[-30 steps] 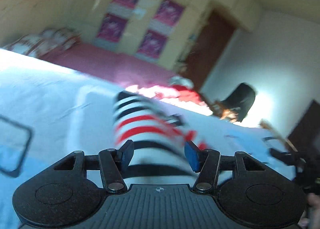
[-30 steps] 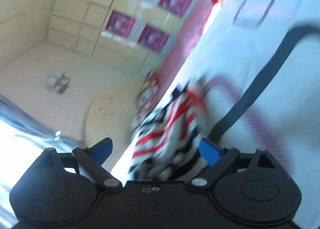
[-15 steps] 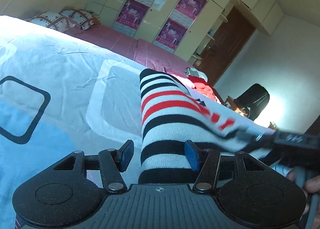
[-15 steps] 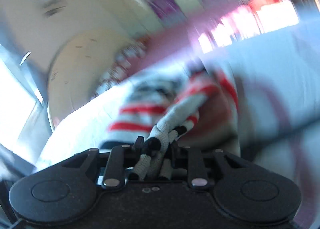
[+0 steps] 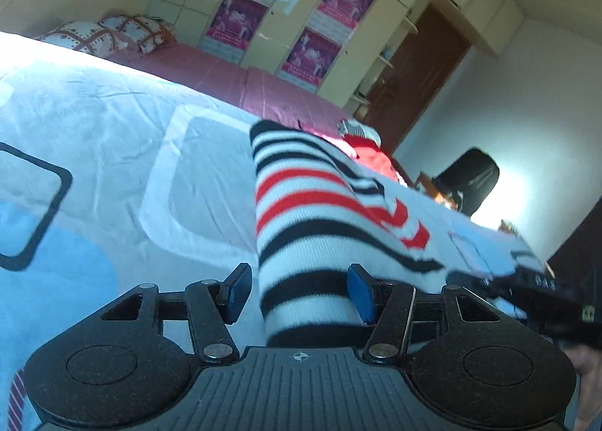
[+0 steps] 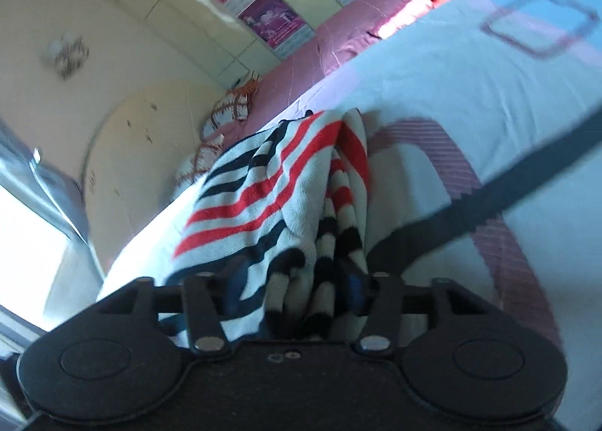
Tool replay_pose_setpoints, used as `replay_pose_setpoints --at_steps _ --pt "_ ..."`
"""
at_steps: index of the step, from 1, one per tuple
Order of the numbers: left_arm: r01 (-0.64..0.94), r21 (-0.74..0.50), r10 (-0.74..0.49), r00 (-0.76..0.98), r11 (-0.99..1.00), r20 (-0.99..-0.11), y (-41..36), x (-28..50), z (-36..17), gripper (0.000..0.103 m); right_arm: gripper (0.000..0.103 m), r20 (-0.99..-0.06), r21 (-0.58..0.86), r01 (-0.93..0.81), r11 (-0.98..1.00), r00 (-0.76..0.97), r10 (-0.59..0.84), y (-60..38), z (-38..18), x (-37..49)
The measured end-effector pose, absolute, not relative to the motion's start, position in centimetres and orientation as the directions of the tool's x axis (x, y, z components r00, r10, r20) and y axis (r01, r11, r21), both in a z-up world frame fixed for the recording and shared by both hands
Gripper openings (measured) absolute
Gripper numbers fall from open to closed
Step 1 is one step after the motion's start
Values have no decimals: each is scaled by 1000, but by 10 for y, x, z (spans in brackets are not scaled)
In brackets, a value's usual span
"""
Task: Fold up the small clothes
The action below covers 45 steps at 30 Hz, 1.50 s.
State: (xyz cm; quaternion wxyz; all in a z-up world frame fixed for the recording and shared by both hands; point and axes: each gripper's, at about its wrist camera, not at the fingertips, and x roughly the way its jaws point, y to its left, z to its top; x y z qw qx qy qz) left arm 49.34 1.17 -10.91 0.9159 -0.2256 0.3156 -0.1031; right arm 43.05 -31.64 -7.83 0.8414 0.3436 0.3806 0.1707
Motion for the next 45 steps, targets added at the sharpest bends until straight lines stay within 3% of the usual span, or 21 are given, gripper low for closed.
replay_pose_setpoints --at_steps 2,3,4,6,10,12,14,23,25,30,33,35,38,40,42,44,45 --pt "34 -486 -338 762 873 -552 15 503 -115 55 51 -526 719 -13 695 645 555 -314 -87 445" --pt "30 -488 -340 754 872 -562 15 509 -119 61 28 -544 697 -14 717 641 541 -309 -86 447" --pt "23 -479 -332 750 877 -572 13 511 -120 68 23 -580 648 -18 762 637 509 -298 -86 453" --pt "23 -474 -329 750 880 -574 11 514 -120 68 21 -592 568 -59 821 664 457 -286 -78 449" --pt "42 -469 -340 745 882 -574 7 515 -119 68 21 -510 550 -114 827 739 440 -292 -60 434" --pt "52 -459 -345 735 887 -583 1 518 -121 68 21 -520 541 -99 835 741 425 -297 -65 435" --pt "55 -442 -338 729 895 -595 -3 520 -123 68 21 -602 527 -55 848 680 418 -296 -83 446" --pt "66 -433 -345 715 899 -608 0 520 -123 68 34 -554 674 -6 738 657 511 -318 -88 439" --pt "66 -455 -362 710 888 -604 2 522 -126 68 21 -551 683 -1 731 657 516 -319 -93 438" --pt "80 -436 -358 712 896 -604 7 519 -125 68 18 -542 678 -35 734 651 531 -310 -87 435" --pt "92 -431 -368 697 897 -616 8 519 -128 69 17 -591 649 -12 760 621 515 -308 -100 440" --pt "88 -419 -357 695 904 -624 6 519 -129 73 15 -565 681 -8 732 629 534 -314 -111 442" --pt "74 -422 -349 699 904 -625 10 516 -120 73 23 -538 695 -10 719 655 530 -319 -104 437" --pt "96 -405 -340 732 909 -591 12 507 -104 73 40 -526 652 -17 758 710 468 -324 -88 429" --pt "116 -387 -336 749 915 -571 15 501 -92 73 36 -506 573 -32 819 773 383 -324 -71 425" --pt "134 -351 -328 744 927 -582 12 501 -89 69 31 -486 529 -79 845 788 378 -320 -59 430" --pt "133 -324 -311 739 937 -597 9 502 -91 53 27 -477 504 -111 856 791 383 -315 -54 434"
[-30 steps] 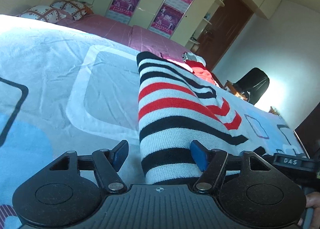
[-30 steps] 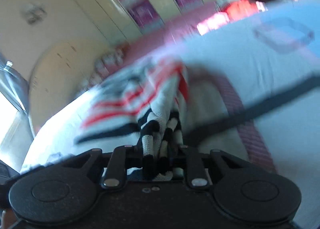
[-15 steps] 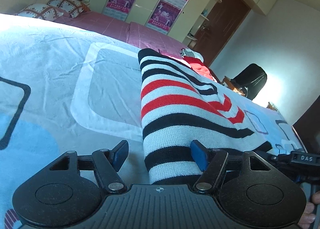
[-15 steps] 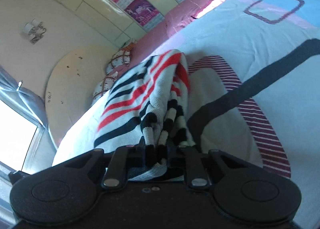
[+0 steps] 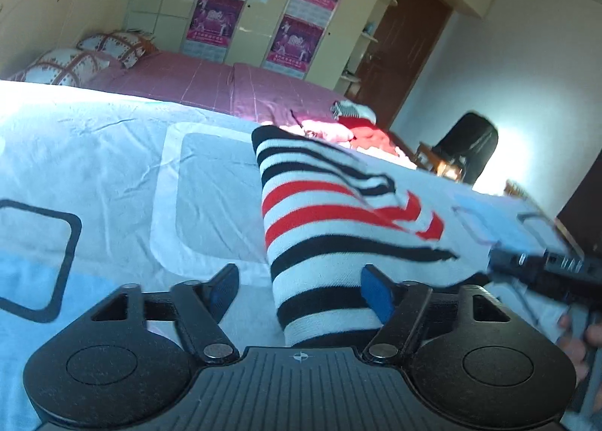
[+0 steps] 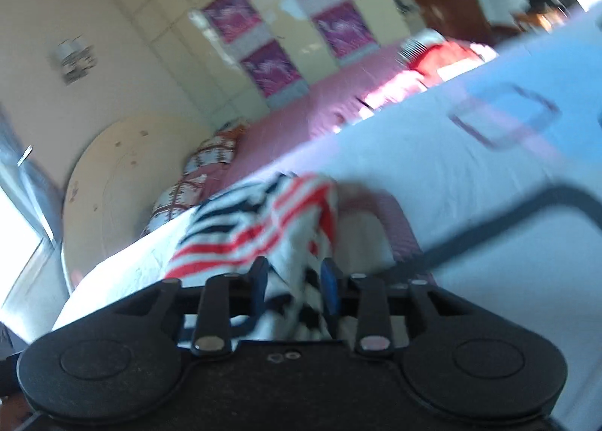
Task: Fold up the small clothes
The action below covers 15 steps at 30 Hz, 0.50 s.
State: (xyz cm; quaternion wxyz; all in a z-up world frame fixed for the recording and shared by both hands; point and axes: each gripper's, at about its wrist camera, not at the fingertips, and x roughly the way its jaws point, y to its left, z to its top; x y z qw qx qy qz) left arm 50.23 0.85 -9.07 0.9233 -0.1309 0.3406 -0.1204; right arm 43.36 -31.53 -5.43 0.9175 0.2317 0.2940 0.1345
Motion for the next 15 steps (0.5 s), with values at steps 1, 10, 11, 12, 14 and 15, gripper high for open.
replay_pose_setpoints --at_steps 1,10,11,12,14,15 --pt "128 -319 -308 726 939 -615 7 504 -95 40 20 -474 468 -150 871 789 391 -307 -51 438" --pt "58 -295 -255 674 954 -693 17 487 -122 35 0 -631 317 -231 920 673 386 -270 -77 440" --pt "52 -292 -251 667 955 -701 18 488 -127 33 0 -608 353 -227 908 682 407 -273 -81 437" --pt "63 -279 -249 664 958 -705 18 487 -128 31 0 -601 372 -216 903 685 412 -275 -82 437" --pt "59 -306 -263 677 950 -687 22 482 -121 31 0 -604 368 -211 906 686 405 -274 -77 435" --pt "46 -341 -275 697 939 -663 26 478 -115 31 0 -603 359 -210 909 691 398 -273 -73 433"
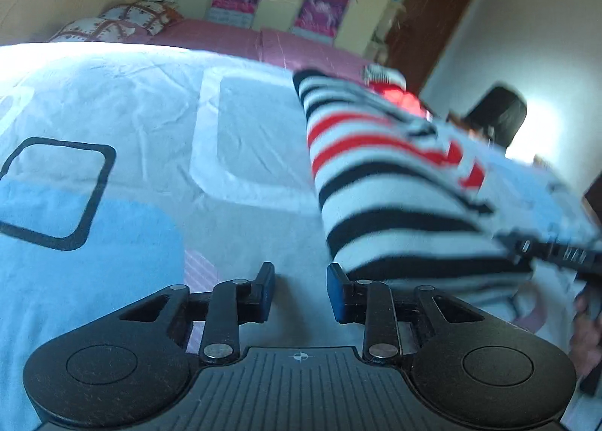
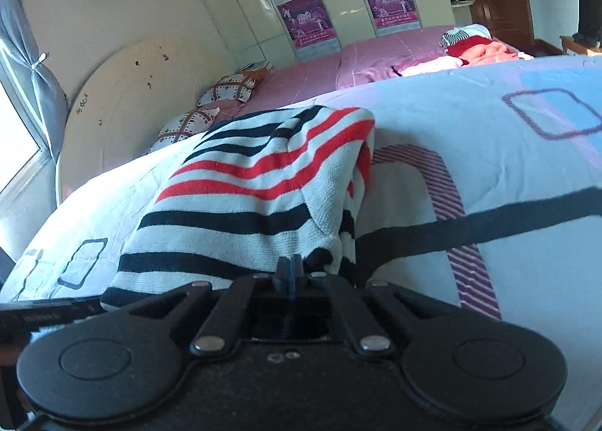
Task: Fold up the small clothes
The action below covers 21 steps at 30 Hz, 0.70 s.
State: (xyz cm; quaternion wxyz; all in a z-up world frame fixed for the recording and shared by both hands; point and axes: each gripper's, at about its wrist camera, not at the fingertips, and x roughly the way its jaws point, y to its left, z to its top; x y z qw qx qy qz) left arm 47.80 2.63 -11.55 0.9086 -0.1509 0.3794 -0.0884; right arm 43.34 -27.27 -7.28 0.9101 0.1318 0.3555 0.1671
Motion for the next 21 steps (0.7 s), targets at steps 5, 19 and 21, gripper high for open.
replay_pose_setpoints --at_steps 5,19,21 --pt "141 -378 -351 740 915 -573 10 484 -91 31 15 -553 337 -239 910 732 397 -266 -54 432" --pt "316 -270 -416 701 909 -579 -44 591 -68 31 14 -572 253 -237 938 746 343 -257 -53 514" --pt "325 -216 -386 687 921 -615 -55 605 -80 31 9 -598 246 -236 940 727 338 -253 -65 531"
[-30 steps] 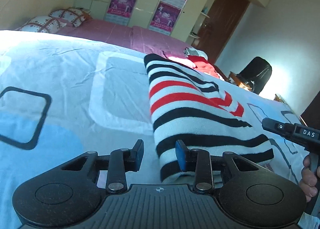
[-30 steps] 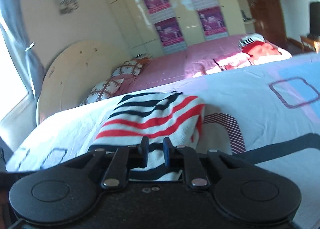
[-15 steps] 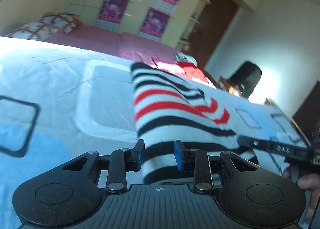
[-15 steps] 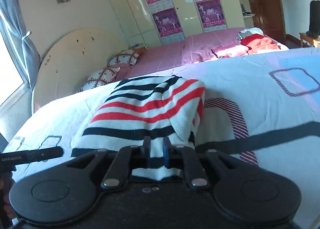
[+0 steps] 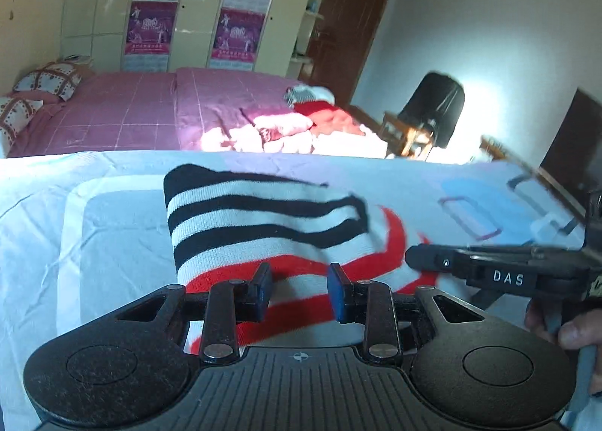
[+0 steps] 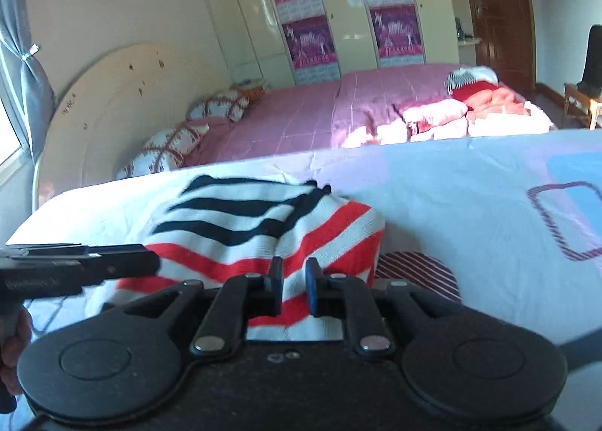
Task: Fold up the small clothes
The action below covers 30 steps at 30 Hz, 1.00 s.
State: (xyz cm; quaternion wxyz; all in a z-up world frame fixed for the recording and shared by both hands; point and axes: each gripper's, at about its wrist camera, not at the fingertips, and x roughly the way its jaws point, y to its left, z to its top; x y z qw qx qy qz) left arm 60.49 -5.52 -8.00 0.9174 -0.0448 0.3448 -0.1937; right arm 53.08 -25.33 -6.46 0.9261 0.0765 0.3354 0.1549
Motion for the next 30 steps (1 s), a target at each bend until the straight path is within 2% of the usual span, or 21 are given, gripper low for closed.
replay_pose_setpoints --at_steps 2,6,9,13,15,23,24,26,27,28,29,30 --pt "338 -129 -336 675 932 -657 -64 608 -94 31 8 -619 217 -244 945 714 326 -251 -79 540" --pt "321 -134 -329 690 937 -644 -67 603 -85 31 7 -611 276 -246 929 701 367 -260 -78 544" --pt "320 -93 -310 741 943 -596 -68 607 -71 31 19 -556 219 -250 943 763 331 -262 -66 539" --pt "294 -116 -299 713 949 -634 -64 639 -76 31 20 -553 248 -190 950 777 300 -274 -69 563" --pt "290 -103 -280 672 951 -686 -66 652 -91 32 16 -608 222 -176 959 744 277 -273 -80 578" --pt "291 -50 -246 690 956 -681 -74 651 -94 32 16 -614 196 -185 963 743 267 -270 -90 580" --pt "291 -47 -243 689 956 -682 -75 651 -94 32 17 -612 201 -183 962 743 269 -271 -88 578" --pt "277 -51 -235 690 960 -685 -74 647 -84 33 28 -603 223 -169 960 749 273 -276 -78 572" --pt "265 -66 -241 708 962 -664 -68 639 -74 49 44 -591 247 -161 956 756 280 -282 -74 565" --pt "261 -86 -256 740 962 -622 -60 628 -66 80 63 -574 292 -161 943 759 307 -292 -69 557" --pt "262 -109 -275 761 959 -588 -51 618 -61 88 70 -558 344 -167 924 755 344 -302 -68 548" --pt "264 -144 -298 760 954 -578 -39 610 -60 89 75 -544 401 -174 899 745 387 -313 -68 540"
